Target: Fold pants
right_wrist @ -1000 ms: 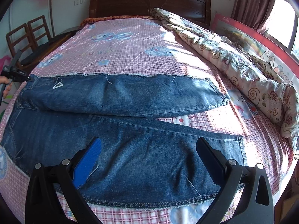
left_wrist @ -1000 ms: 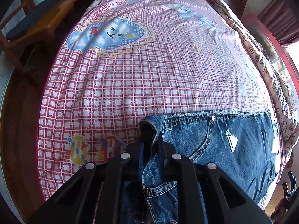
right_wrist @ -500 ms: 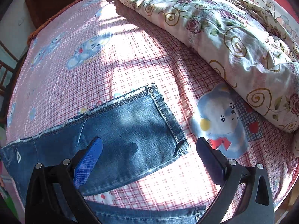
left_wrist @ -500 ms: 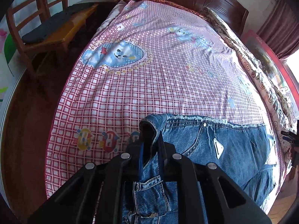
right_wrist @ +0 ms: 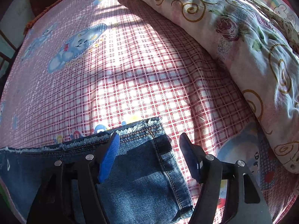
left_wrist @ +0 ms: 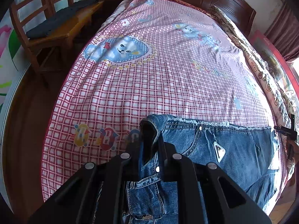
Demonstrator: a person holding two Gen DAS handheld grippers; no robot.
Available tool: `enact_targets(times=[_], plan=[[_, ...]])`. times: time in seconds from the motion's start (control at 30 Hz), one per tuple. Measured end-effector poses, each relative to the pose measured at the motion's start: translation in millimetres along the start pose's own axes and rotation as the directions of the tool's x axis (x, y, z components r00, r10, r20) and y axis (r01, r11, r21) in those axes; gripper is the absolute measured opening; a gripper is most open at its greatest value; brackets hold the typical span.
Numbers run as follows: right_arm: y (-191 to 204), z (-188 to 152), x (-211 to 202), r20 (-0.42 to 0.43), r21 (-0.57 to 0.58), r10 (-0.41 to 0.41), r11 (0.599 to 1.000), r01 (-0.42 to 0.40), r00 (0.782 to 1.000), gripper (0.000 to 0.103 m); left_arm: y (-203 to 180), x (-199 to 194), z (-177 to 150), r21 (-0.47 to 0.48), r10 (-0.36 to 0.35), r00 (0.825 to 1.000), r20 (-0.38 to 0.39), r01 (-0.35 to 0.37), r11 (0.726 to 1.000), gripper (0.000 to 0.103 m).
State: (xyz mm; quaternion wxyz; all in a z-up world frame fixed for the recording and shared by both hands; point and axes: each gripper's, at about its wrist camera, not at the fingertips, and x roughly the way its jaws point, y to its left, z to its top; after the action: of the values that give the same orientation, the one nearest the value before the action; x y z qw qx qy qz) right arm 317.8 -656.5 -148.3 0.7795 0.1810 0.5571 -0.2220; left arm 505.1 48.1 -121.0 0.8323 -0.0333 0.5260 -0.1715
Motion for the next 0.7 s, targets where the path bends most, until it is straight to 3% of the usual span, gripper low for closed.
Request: enact_targets(times=[0.2,0.23,0.33,0.43,0.57,0.7], plan=[[9.9,5.7,18.9,-0.019,-0.069,-0.037,0.997,0.036,0.999,0.066,2.0,0.7,0.4,-0.008,-0.008,1.000,-0.003,0.008,1.000,0.012],[12.8,5.5,19.7,-0.017,-0.090,-0.049,0.995,0.047,0.999,0.060,2.9,1.3,0.3,-0.013,-0.010,1.000,-0.003,0.010,1.000,0.012],[18.5,7.9,14.1,-0.012,-0.127,-0.051,0.991,0.049,0.999,0.019,5.2,2.4,-0.8,-0.033,-0.018,1.000,0.008,0.018,0.999,0.012],[32.8,2.0,4.7,0.004,-0.198,-0.092,0.976,0.091,0.996,0.016,4.6,0.6,-3.6,-0.050,-0.026,0.999,0.026,0.027,0.998,0.012],[46.1,-12.4,-38.1,0.144,-0.242,-0.122,0.958,0.155,0.982,0.016,1.6,-15.3,-8.0,-0.046,-0.048,0.995,0.083,0.052,0.998,0.012],[49.1,-37.8,-96.0,0.258,-0.274,-0.085,0.949,0.157,0.962,0.016,2.3,-41.9,-15.5,-0.060,-0.095,0.984,0.152,0.105,0.993,0.012]])
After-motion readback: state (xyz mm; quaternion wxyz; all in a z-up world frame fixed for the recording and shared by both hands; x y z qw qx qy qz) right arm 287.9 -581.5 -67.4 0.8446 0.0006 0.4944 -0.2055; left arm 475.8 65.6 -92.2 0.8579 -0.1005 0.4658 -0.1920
